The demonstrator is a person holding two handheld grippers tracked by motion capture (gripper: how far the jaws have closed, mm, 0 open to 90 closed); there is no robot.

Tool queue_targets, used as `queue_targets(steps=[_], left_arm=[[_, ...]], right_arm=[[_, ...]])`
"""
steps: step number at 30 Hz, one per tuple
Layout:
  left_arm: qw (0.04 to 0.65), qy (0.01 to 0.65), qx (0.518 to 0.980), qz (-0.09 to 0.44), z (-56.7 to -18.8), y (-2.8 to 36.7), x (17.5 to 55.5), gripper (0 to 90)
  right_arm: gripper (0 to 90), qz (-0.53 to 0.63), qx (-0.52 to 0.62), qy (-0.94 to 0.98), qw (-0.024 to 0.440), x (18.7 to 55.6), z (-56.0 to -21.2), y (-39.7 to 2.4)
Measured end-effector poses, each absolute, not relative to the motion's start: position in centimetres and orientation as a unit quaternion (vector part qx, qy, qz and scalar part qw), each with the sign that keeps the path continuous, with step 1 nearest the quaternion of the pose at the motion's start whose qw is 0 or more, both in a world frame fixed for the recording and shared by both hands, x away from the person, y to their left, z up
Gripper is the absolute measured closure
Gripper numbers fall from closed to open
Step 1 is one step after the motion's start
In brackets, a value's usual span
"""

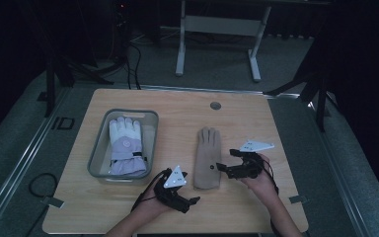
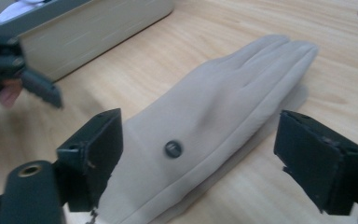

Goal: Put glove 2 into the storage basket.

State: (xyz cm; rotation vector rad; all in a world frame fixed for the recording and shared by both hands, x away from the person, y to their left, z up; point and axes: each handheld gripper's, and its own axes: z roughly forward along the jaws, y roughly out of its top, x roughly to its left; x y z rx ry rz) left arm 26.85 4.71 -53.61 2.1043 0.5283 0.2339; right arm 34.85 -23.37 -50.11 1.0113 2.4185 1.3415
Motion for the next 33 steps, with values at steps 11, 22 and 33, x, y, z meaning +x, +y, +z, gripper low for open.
queue_targets(steps=[11,22,33], left_arm=[[0.438,0.167,0.878,0.096,-53.3,2.2,28.7,23.1],[0.4,0.153,0.9,0.081,-54.6,1.3,29.7,35.7],[0.374,0.149,0.911,0.086,-55.2,0.9,30.2,37.1]], right_arm=[[24.4,0.435,0.378,0.809,0.12,40.6,-51.0,-22.0],[37.5,0.386,0.396,0.83,0.081,42.6,-54.7,-20.1],[75.5,0.356,0.344,0.855,0.156,40.6,-54.3,-18.7]])
